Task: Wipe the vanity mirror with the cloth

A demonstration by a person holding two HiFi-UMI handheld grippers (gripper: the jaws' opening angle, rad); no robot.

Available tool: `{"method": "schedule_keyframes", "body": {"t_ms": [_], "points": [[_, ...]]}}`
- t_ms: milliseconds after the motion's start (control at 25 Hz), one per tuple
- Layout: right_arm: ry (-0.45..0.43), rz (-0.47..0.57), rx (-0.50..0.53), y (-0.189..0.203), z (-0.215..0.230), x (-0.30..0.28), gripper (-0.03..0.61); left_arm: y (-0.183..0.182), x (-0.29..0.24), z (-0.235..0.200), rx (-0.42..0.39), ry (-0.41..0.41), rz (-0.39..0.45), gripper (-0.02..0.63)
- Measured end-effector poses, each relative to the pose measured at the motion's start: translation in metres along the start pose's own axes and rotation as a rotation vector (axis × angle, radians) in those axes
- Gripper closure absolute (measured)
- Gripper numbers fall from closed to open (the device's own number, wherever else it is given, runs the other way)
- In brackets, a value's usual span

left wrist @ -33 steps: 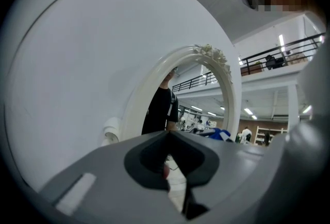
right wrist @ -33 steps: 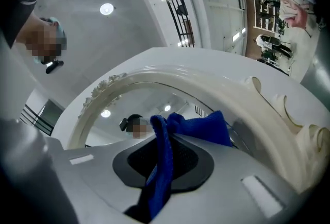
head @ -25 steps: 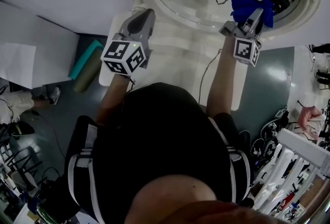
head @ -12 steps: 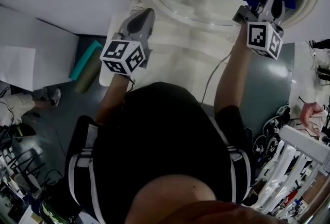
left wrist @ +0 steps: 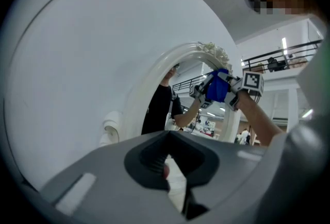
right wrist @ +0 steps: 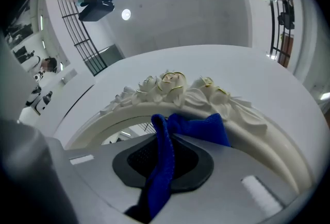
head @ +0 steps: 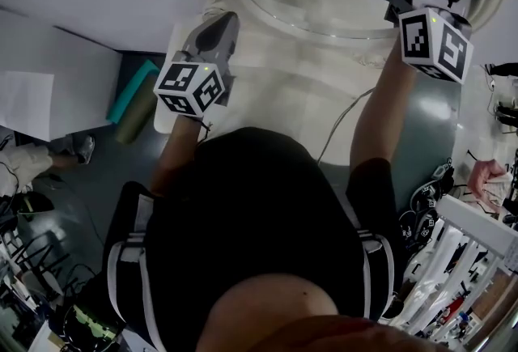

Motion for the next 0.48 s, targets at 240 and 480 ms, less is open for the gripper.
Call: {"method": "schedule_keyframes", "body": {"t_ms": [240, 480], "points": [[-0.054, 0.002, 0.125, -0.015, -0.021, -0.011, 0.537, -0.004, 0.0, -0.009, 0.002, -0.017, 0.003, 0.603], [-0.138, -0.009, 0.282, -0.023, -0.054, -0.018, 0.537, -0.002, -0.003, -0.01, 0.007, -0.015, -0.007, 0.603]]}}
Point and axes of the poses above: the fingertips, and each gripper's own axes: x backward along the fingers, z to its right, y out of its underside, the point moved 3 cm from there along x, backward along the fingers, and after that the axes turned 10 degrees about y, right-handed, at the moved point
